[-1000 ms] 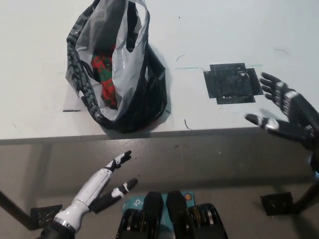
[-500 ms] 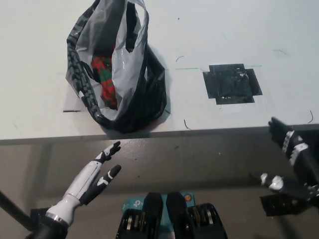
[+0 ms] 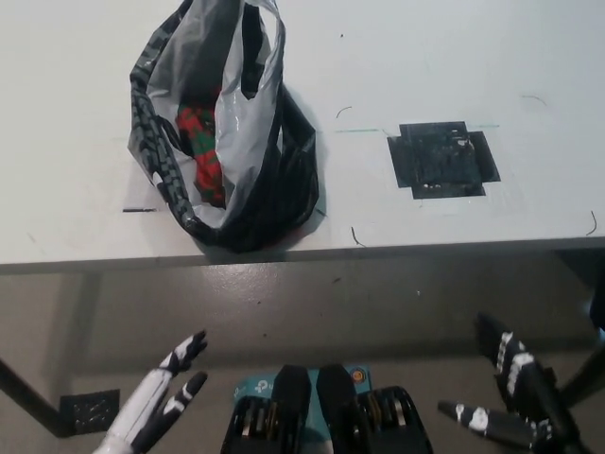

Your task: The robot uses its right hand to pick up a bag of coffee beans and puts it in the black plastic bag, then the robot grabs the top of the bag and lifts it.

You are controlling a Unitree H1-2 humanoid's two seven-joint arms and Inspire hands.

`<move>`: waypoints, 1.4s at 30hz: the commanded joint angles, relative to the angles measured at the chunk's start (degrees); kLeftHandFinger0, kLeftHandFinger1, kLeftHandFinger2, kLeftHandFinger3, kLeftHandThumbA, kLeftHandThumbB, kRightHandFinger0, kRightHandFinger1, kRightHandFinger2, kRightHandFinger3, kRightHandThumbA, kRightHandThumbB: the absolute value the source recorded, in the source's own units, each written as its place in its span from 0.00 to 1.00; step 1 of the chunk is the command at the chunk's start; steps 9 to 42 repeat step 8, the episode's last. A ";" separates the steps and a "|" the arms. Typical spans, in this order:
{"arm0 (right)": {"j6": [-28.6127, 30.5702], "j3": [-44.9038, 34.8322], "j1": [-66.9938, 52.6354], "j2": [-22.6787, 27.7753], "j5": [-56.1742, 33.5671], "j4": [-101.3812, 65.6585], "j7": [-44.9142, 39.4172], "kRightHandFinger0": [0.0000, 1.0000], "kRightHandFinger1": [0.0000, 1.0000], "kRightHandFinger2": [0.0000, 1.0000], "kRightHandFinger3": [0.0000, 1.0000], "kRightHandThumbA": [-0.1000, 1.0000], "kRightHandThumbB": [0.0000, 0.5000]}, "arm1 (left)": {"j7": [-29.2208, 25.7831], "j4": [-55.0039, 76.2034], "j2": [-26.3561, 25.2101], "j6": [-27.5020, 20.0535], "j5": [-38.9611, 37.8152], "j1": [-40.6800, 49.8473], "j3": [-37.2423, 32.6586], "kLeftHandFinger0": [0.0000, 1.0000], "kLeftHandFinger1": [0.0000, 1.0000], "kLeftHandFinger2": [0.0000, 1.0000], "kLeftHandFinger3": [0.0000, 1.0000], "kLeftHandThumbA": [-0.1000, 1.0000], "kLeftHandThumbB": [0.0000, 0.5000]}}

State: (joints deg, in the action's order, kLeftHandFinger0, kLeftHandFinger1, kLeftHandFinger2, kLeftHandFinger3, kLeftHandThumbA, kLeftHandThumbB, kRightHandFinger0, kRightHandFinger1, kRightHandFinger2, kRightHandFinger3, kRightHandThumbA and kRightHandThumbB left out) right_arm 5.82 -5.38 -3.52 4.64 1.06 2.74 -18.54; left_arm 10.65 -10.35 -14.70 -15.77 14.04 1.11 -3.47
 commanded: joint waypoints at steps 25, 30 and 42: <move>19.26 2.24 -2.21 -0.15 1.71 3.70 3.98 1.00 1.00 1.00 1.00 0.99 0.68 | -2.43 4.07 -0.52 -5.75 -3.09 3.23 2.50 1.00 1.00 1.00 1.00 1.00 0.48; 19.26 2.24 -2.21 -0.15 1.71 3.70 3.98 1.00 1.00 1.00 1.00 0.99 0.68 | -2.43 4.07 -0.52 -5.75 -3.09 3.23 2.50 1.00 1.00 1.00 1.00 1.00 0.48; 19.26 2.24 -2.21 -0.15 1.71 3.70 3.98 1.00 1.00 1.00 1.00 0.99 0.68 | -2.43 4.07 -0.52 -5.75 -3.09 3.23 2.50 1.00 1.00 1.00 1.00 1.00 0.48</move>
